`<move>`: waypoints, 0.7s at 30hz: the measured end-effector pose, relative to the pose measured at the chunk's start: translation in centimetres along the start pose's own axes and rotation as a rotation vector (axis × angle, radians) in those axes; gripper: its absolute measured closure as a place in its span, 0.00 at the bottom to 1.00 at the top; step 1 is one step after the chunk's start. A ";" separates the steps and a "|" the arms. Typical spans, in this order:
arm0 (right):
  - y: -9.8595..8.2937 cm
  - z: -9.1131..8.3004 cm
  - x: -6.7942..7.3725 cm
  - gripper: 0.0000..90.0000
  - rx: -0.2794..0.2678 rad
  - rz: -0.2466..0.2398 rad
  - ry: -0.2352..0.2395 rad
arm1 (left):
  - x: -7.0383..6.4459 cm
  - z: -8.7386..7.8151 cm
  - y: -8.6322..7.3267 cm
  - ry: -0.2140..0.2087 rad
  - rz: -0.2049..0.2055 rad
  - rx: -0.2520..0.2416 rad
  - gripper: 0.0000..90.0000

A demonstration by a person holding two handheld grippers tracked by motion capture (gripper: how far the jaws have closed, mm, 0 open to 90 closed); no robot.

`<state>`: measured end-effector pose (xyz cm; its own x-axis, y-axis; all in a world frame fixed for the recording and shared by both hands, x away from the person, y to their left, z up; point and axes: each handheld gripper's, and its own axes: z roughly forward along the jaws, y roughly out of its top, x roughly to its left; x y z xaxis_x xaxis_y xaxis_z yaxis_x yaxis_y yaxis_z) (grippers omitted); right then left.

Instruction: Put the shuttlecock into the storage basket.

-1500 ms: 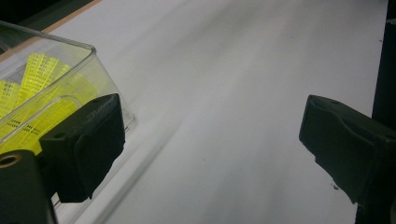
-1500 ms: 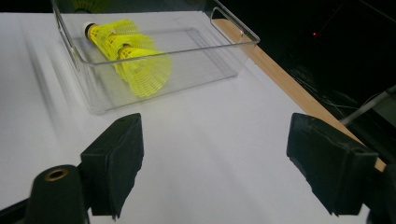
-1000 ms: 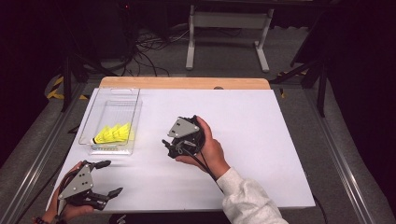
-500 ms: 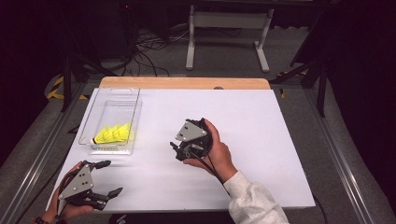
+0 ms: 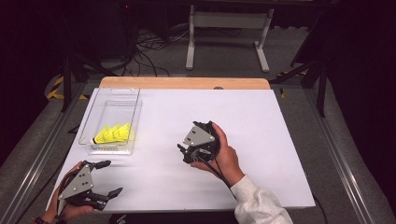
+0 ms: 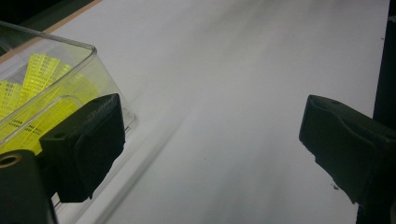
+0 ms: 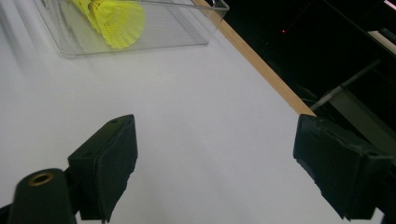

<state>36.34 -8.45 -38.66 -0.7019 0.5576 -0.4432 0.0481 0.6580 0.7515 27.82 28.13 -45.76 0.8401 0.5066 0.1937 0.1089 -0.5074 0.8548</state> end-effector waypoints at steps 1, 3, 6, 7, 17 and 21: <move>-0.1 -0.1 -0.1 0.16 -0.002 0.001 -0.002 | 0.0 0.0 0.0 0.000 -0.001 -0.001 0.09; -0.4 -0.4 -0.1 0.16 0.001 0.001 -0.005 | 0.0 0.0 0.0 0.000 0.001 -0.001 0.09; -0.8 -0.8 -0.3 0.16 -0.003 -0.005 -0.015 | 0.0 0.0 0.0 0.000 0.002 -0.001 0.09; -0.9 -0.9 -0.4 0.16 -0.005 -0.003 -0.015 | -0.1 0.0 0.0 0.000 0.002 -0.001 0.09; -1.9 -1.9 -0.7 0.16 -0.024 -0.009 -0.022 | -0.1 0.0 0.0 0.000 0.001 -0.003 0.09; -2.2 -2.3 -0.7 0.16 -0.029 -0.017 -0.025 | -0.1 -0.1 0.0 0.001 0.002 -0.003 0.09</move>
<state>35.08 -11.44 -38.92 -0.6848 0.5590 -0.4675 0.0154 0.6524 0.7577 27.75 28.12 -45.71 0.8399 0.5060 0.1962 0.1051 -0.5064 0.8559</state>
